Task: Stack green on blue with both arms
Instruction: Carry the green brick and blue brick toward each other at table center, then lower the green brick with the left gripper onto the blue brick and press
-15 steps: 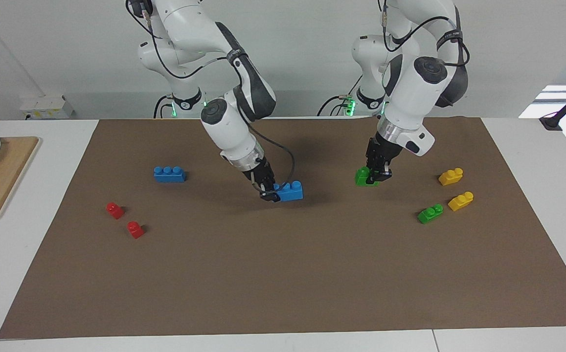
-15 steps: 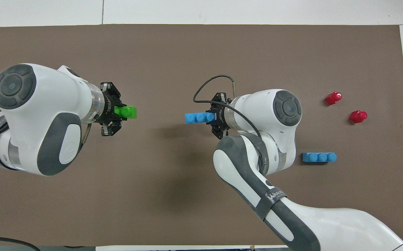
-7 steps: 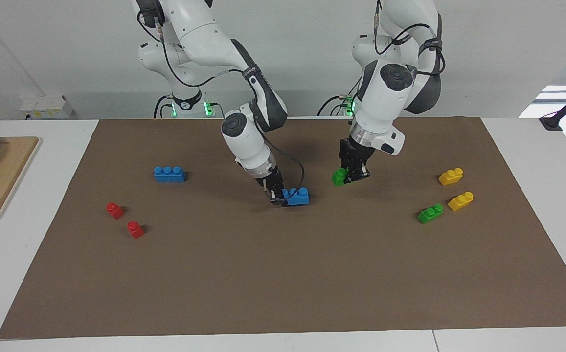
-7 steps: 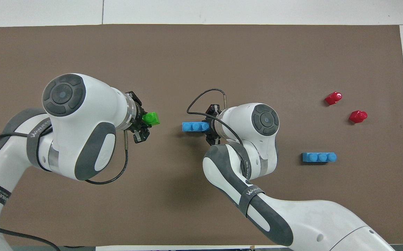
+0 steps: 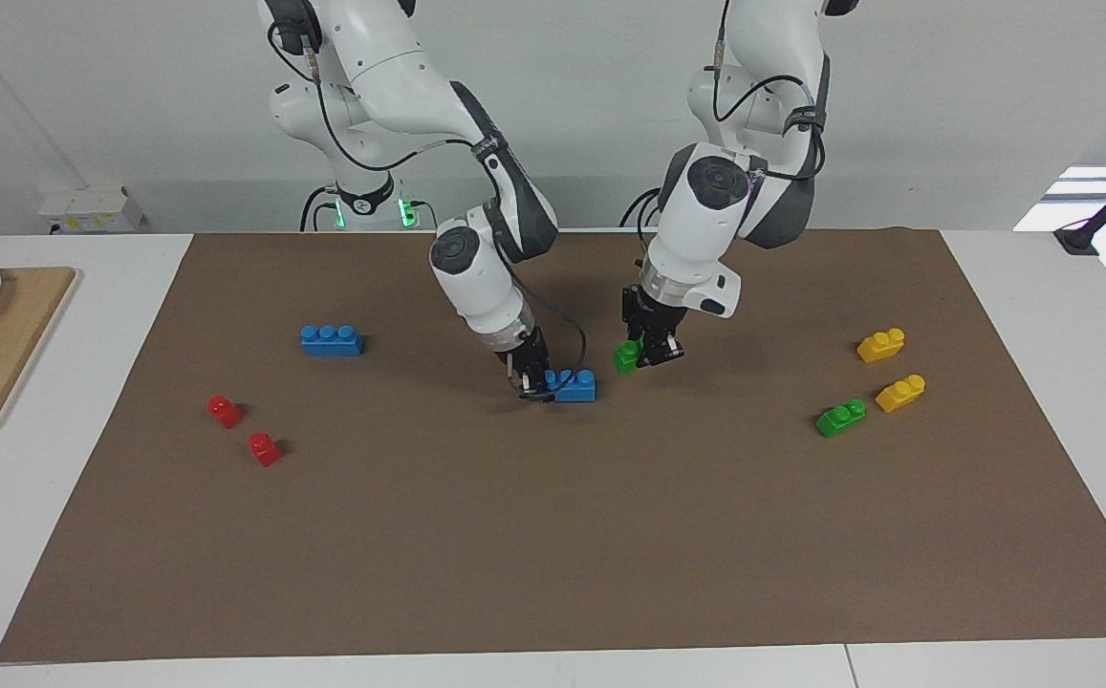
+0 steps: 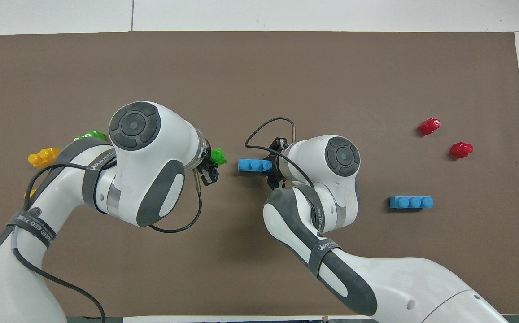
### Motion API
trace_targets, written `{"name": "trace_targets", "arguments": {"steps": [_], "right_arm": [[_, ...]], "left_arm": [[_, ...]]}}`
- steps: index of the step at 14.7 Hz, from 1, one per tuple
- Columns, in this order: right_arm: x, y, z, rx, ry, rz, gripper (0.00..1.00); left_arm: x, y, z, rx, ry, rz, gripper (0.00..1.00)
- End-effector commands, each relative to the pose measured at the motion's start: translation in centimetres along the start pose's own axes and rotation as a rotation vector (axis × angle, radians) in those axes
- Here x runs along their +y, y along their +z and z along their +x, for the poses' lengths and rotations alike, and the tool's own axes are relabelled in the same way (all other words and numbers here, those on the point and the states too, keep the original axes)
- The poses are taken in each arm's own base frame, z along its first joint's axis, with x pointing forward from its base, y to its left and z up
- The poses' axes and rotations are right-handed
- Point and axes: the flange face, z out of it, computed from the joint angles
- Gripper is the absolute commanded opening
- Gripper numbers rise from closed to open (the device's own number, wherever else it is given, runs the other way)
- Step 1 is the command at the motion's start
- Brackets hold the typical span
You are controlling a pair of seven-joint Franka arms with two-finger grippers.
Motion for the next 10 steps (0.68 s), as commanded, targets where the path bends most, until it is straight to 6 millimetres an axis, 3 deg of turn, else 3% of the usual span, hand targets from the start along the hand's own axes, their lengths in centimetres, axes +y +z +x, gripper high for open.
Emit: {"name": "trace_targets", "arguments": {"steps": [1,2,5,10], "right_arm": [[0.5,0.3,0.5,-0.004,0.034,0.025,0.00],[0.5,0.3,0.5,-0.004,0.034,0.025,0.00],[0.4,0.3,0.5,-0.005,0.034,0.027,0.00],[0.3,0.3,0.7,-0.004,0.035,0.027,0.00]], "left_arm": [[1.0,-0.1,-3.4,-0.021,-0.046,-0.029,0.00],[0.8,0.3,-4.7,-0.007,-0.017,-0.041,0.00],[-0.8,2.2,-6.1,0.031,0.043,-0.043,0.00],[-1.7,2.8,-6.8,0.041,0.079,-0.047,0.00]]}}
